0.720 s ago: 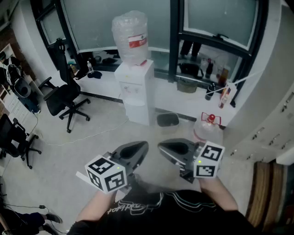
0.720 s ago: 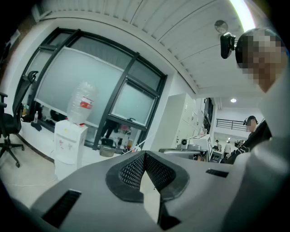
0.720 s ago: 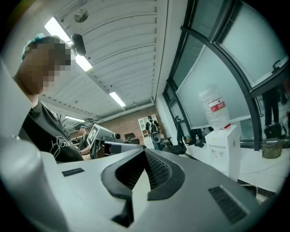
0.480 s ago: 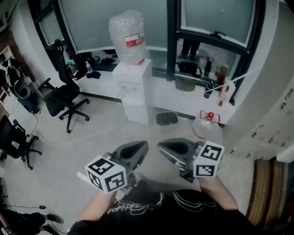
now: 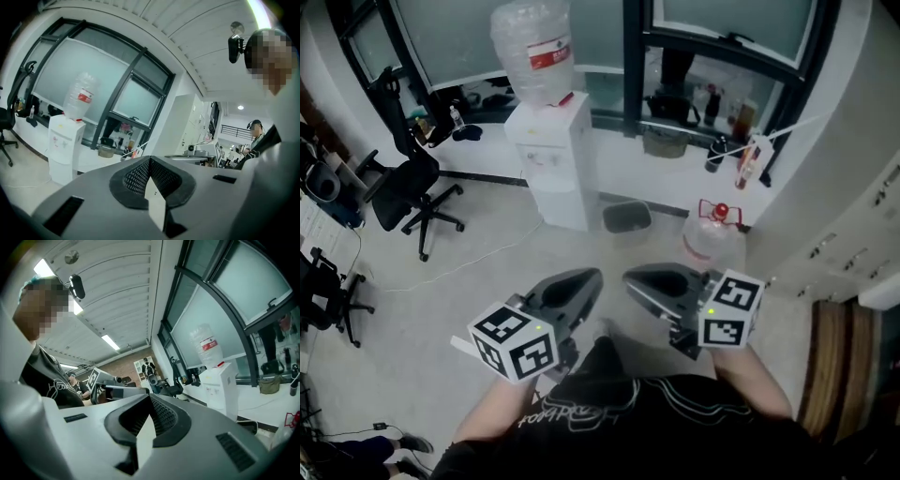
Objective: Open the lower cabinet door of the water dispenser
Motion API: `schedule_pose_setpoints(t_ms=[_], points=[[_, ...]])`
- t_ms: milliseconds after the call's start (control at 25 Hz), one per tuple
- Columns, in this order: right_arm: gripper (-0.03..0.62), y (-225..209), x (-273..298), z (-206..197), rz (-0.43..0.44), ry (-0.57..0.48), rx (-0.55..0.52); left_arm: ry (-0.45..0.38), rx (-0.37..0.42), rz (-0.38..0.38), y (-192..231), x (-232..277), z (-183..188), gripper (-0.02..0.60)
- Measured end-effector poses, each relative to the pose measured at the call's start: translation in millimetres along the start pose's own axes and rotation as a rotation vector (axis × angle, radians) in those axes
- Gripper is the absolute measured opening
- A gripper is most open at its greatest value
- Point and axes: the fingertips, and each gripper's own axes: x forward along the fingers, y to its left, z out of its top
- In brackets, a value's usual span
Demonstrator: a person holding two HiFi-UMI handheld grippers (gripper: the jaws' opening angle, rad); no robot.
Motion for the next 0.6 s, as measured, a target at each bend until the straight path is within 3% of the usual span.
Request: schedule_pose_setpoints(t_ms=[280, 600], points=[[0.012, -71, 25, -10, -0.08, 0.046, 0.022, 0.057, -0.049, -0.006, 61, 51, -7, 0.0], [0.012, -181, 89, -30, -0.122, 0.126, 0.086, 0.139, -0.085, 0.01, 168, 110, -19, 0.0]])
